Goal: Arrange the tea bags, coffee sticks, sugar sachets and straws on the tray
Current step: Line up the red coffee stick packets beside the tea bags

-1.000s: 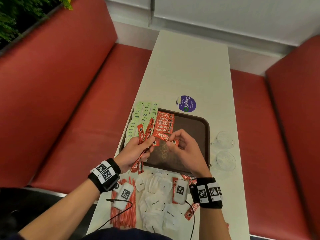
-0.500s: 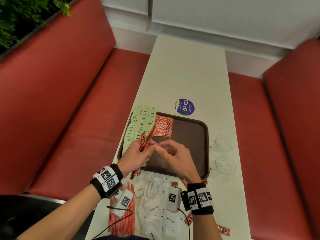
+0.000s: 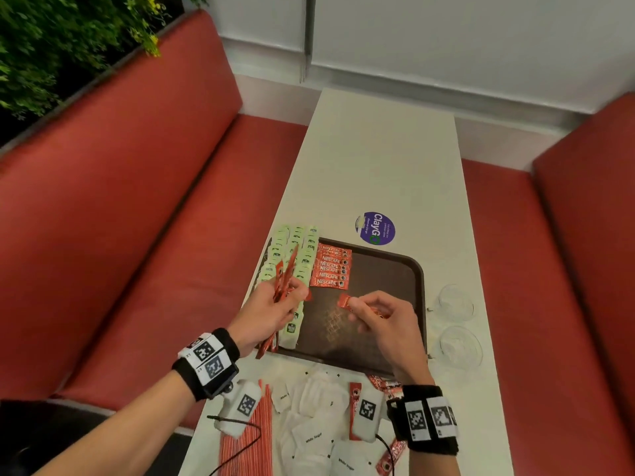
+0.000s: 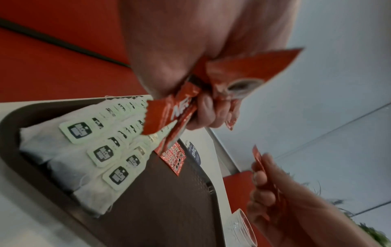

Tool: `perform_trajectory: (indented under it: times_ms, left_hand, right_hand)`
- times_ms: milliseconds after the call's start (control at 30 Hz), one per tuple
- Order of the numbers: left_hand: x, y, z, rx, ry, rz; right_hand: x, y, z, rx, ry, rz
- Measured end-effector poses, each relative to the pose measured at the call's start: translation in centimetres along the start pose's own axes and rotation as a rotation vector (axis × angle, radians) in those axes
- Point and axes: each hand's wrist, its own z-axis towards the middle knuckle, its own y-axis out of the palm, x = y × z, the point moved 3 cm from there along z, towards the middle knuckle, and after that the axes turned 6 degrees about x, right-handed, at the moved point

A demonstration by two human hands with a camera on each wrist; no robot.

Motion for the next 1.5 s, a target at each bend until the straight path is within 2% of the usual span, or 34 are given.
perform_trajectory:
  times_ms: [133,267,467,700,833,900,1167,1500]
  left_hand:
    - [0.8,2.6,-0.9,-0.117,0.009,0.034]
    - [0.7,2.8,-0.7,-0.055,0.040,0.031]
    - [-1.0,1.2,0.3,0.059,0.010,0.017]
    - [-2.3,1.3,0.7,0.101,-0.037,-0.004]
    - [-3.5,0.5,0.7,0.173,-0.093,-0.041]
    - [-4.1,0.0,0.5,0.190,-0.112,-0.053]
    - [-5.4,-1.4,0.7,0.191,-0.159,-0.054]
    - [-5.4,-1.7,0.4,0.202,-0.155,-0.080]
  right_hand:
    - [-0.6,2.1,0.2,-0.036,-0.098,-0.060]
    - [-0.1,3.1,0.3,-0.066,-0.105,-0.076]
    - [1.1,1.8,0.3,-0.026,0.065,0.148]
    - [3.2,1.0,1.7,-0.057,0.161,0.159]
    - [6.1,-0.1,4.4,0.140,0.140,-0.062]
    - [7.3,0.0,6.1,0.179,0.161,-0.184]
    - [9.4,4.0,11.3,0.013,0.201,-0.494]
    - [9.7,4.7,12.1,0.117,0.135,-0.634]
